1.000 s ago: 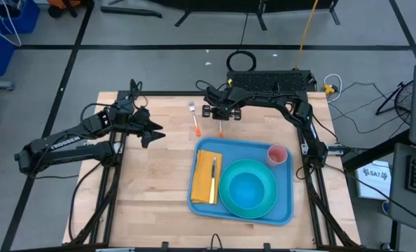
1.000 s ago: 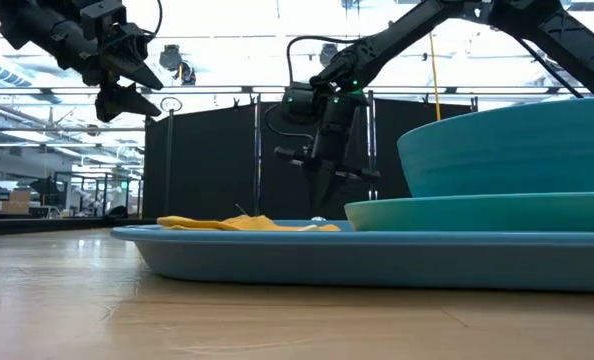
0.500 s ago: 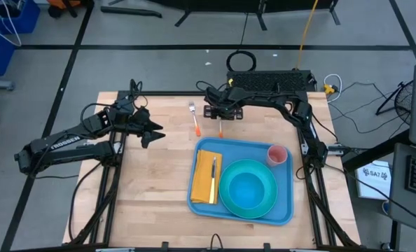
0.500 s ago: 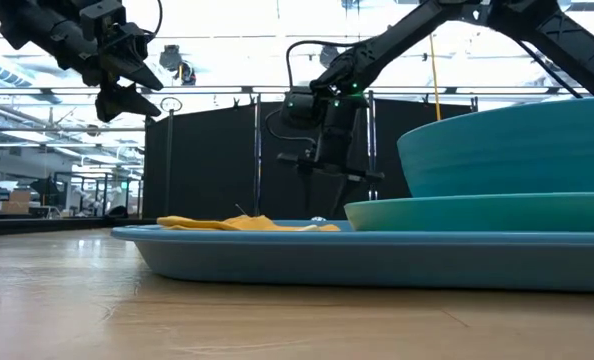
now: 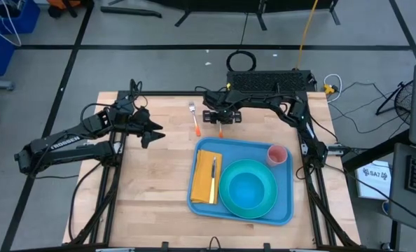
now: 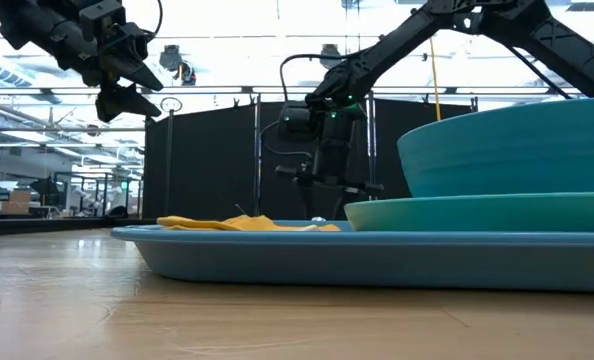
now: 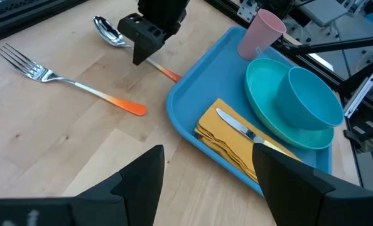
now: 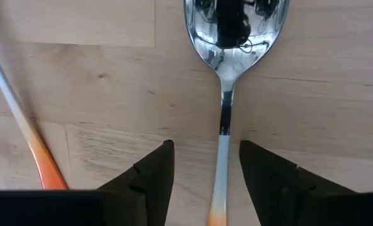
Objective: Set up tray
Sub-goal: Put the orange spoon on top of the yellow napkin
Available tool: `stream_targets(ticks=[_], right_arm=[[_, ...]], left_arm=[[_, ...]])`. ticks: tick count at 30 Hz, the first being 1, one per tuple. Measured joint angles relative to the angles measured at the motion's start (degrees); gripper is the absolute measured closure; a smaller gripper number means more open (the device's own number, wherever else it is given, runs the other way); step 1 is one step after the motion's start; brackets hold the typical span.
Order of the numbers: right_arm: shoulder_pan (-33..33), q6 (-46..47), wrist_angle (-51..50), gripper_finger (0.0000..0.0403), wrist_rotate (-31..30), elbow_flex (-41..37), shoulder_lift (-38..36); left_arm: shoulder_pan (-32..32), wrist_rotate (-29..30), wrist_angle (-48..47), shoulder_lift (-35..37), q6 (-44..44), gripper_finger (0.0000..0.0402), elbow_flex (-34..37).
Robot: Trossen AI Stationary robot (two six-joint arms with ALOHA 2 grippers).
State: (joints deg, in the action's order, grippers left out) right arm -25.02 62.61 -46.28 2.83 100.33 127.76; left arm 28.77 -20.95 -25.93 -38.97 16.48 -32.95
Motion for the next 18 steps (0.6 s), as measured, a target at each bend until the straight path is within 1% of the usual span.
stream_targets(ticks=[3,5,12,13,18], right_arm=[[0.0,-0.7,-0.1,0.0247,0.0,0.0,0.0],[0.0,-1.0,-0.3,0.0270,0.0,0.0,0.1],[-0.1,-2.3,-1.1,0.0378,0.0,-0.2,0.1],[-0.2,-2.5,-1.1,0.0389,0.0,-0.2,0.2],[-0.7,-2.5,-1.2,0.0394,0.4,-0.2,0.2]], left_arm=[[0.0,0.0,0.0,0.0,0.0,0.0156,0.0],[0.0,0.0,0.0,0.0,0.1,0.0156,0.0],[0.0,0.0,0.0,0.0,0.1,0.0156,0.0],[0.0,0.0,0.0,0.0,0.1,0.0156,0.0],[0.0,0.0,0.0,0.0,0.1,0.0156,0.0]])
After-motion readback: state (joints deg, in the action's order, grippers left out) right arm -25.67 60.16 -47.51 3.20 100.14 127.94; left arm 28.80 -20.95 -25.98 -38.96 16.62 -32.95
